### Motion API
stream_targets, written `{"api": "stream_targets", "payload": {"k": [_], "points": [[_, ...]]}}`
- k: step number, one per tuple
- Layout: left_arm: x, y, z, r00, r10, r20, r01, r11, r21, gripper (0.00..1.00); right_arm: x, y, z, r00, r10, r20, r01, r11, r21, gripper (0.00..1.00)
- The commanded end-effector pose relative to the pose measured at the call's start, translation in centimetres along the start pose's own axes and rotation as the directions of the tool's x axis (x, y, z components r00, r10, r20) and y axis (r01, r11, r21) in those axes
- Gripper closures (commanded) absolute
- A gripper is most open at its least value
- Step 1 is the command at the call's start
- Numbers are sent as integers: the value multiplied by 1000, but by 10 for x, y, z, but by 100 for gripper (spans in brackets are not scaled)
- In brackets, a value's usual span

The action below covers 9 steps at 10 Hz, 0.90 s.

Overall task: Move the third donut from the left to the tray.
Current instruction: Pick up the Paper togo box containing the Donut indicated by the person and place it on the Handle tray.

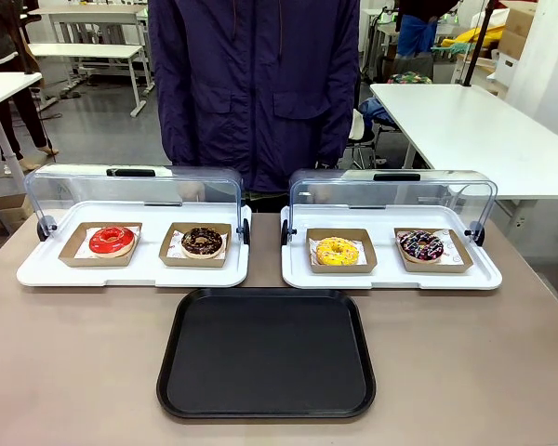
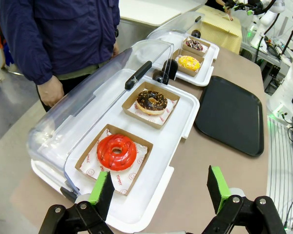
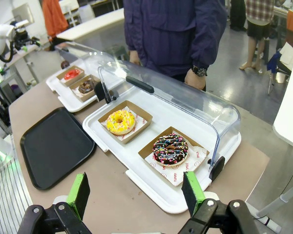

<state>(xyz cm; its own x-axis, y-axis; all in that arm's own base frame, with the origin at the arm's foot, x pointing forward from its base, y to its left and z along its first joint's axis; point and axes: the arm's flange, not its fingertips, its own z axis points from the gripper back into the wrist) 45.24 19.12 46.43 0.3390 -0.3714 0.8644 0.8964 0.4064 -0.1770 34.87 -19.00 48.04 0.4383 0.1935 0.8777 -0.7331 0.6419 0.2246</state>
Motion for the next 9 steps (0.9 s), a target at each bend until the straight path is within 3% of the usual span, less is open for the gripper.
{"api": "stream_targets", "payload": {"k": [1, 9], "points": [[1, 0, 3, 1000, -11, 9, 11, 1000, -8, 0, 2, -1, -1, 1000, 7, 17, -7, 1000, 1, 0], [1, 0, 3, 1000, -11, 9, 11, 1000, -8, 0, 2, -1, -1, 1000, 7, 17, -7, 1000, 1, 0]]}}
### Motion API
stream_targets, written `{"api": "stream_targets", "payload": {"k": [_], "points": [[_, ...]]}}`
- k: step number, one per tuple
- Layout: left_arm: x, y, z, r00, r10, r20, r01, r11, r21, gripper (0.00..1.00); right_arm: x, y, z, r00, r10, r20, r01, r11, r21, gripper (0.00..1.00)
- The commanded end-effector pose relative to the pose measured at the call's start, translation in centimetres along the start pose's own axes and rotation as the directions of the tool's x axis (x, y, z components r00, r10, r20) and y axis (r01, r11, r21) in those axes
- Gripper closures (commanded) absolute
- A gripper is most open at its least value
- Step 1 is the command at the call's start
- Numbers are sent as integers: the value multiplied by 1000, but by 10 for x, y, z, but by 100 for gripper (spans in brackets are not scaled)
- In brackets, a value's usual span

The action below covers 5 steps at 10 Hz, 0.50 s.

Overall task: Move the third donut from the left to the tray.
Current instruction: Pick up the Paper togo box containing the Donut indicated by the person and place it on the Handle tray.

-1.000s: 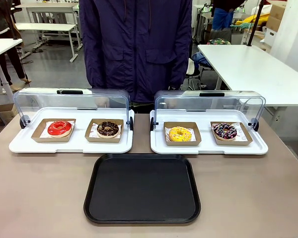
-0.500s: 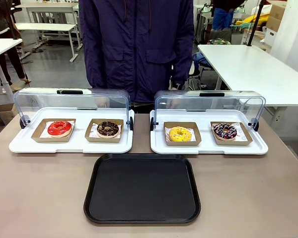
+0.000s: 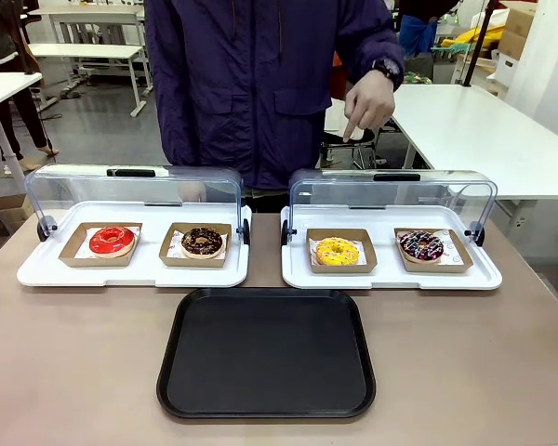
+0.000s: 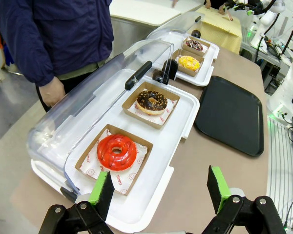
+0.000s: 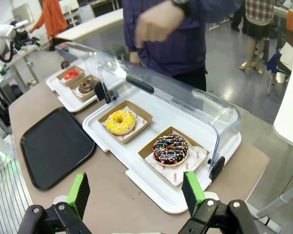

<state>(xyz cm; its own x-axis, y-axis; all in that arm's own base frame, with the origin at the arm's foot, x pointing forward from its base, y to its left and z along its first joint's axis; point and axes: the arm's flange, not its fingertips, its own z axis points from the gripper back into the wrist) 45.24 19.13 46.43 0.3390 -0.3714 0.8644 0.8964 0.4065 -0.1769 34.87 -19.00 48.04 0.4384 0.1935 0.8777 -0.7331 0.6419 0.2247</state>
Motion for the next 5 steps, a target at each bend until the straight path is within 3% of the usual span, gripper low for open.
{"api": "stream_targets", "payload": {"k": [1, 5], "points": [[1, 0, 3, 1000, -11, 9, 11, 1000, -9, 0, 2, -1, -1, 1000, 7, 17, -7, 1000, 1, 0], [1, 0, 3, 1000, -11, 9, 11, 1000, -9, 0, 2, -1, -1, 1000, 7, 17, -7, 1000, 1, 0]]}}
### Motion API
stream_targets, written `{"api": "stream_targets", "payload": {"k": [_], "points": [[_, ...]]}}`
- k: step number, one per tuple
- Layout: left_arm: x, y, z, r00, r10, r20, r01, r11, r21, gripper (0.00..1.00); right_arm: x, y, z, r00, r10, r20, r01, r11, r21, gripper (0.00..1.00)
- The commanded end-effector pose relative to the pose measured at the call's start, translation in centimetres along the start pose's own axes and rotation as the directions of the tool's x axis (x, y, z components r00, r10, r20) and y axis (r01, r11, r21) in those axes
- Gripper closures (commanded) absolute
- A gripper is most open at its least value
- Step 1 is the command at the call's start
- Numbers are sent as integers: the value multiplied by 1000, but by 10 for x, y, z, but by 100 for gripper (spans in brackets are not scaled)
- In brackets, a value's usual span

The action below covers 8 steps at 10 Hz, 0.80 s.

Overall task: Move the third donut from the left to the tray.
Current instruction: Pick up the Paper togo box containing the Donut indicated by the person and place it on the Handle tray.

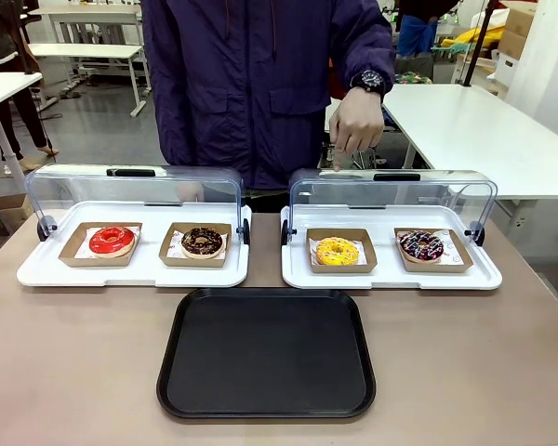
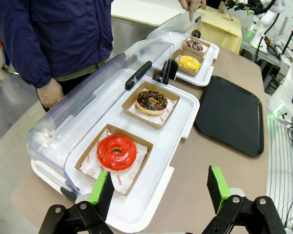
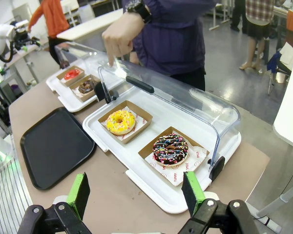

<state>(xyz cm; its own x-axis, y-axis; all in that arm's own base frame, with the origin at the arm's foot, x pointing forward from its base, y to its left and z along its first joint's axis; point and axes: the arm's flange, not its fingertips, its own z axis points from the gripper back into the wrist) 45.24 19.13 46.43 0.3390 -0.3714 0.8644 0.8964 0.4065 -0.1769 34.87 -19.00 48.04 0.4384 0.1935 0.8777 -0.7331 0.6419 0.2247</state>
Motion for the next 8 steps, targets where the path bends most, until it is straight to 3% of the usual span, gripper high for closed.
{"api": "stream_targets", "payload": {"k": [1, 8], "points": [[1, 0, 3, 1000, -11, 9, 11, 1000, -9, 0, 2, -1, -1, 1000, 7, 17, -7, 1000, 1, 0], [1, 0, 3, 1000, -11, 9, 11, 1000, -9, 0, 2, -1, -1, 1000, 7, 17, -7, 1000, 1, 0]]}}
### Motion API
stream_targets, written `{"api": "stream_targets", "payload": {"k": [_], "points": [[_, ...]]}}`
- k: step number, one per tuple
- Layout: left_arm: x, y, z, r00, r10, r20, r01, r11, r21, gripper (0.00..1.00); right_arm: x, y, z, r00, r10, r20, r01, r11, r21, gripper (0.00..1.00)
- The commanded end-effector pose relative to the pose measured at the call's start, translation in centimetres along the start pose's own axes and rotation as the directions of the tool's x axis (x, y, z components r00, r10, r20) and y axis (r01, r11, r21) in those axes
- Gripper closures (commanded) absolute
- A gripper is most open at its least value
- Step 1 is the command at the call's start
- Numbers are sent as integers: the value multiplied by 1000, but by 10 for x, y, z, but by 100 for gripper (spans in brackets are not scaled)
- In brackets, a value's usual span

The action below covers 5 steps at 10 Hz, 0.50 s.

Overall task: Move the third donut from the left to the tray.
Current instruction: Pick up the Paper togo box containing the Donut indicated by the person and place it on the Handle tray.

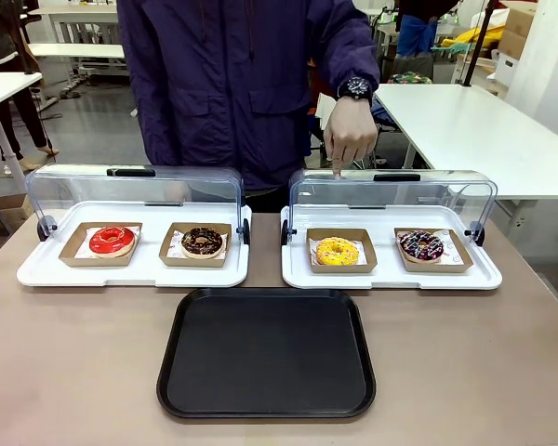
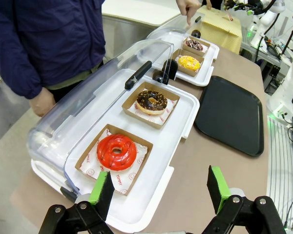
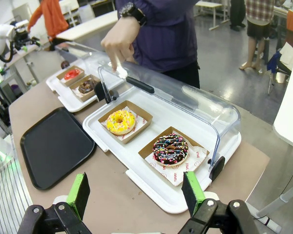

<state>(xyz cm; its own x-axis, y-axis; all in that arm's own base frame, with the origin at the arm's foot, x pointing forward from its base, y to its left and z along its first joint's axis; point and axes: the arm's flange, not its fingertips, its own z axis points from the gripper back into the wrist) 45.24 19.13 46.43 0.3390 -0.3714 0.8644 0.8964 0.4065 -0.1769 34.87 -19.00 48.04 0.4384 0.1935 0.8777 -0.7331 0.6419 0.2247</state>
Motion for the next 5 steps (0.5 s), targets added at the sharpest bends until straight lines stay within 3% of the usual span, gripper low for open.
{"api": "stream_targets", "payload": {"k": [1, 5], "points": [[1, 0, 3, 1000, -11, 9, 11, 1000, -9, 0, 2, -1, -1, 1000, 7, 17, -7, 1000, 1, 0], [1, 0, 3, 1000, -11, 9, 11, 1000, -9, 0, 2, -1, -1, 1000, 7, 17, -7, 1000, 1, 0]]}}
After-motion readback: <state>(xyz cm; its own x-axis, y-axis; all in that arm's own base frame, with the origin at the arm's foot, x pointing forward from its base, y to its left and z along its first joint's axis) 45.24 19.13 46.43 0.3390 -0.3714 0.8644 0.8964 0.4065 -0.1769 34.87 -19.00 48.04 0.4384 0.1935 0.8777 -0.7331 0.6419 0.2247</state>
